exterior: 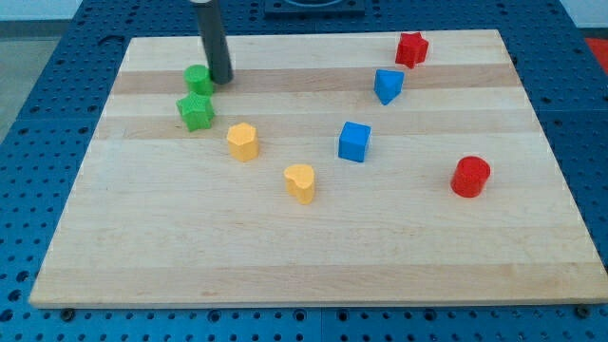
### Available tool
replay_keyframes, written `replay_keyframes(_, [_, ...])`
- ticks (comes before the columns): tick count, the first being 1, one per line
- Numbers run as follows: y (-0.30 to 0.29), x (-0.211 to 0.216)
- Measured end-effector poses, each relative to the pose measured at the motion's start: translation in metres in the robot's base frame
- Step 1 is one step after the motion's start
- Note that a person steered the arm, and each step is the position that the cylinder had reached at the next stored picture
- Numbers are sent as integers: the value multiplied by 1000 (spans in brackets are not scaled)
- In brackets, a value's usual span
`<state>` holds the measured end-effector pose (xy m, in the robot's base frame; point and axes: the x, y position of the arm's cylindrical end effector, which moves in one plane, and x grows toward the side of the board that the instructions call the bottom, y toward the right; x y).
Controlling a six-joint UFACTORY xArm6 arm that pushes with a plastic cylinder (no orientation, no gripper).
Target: Point your arm towards the red circle
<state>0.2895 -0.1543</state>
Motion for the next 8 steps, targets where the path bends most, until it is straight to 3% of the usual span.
replay_keyframes(2, [-47,0])
replay_keyframes(4, [36,-41])
replay_keyframes(5, [69,-30])
replay_keyframes(7, [76,-30])
replay_keyframes(8, [129,-58])
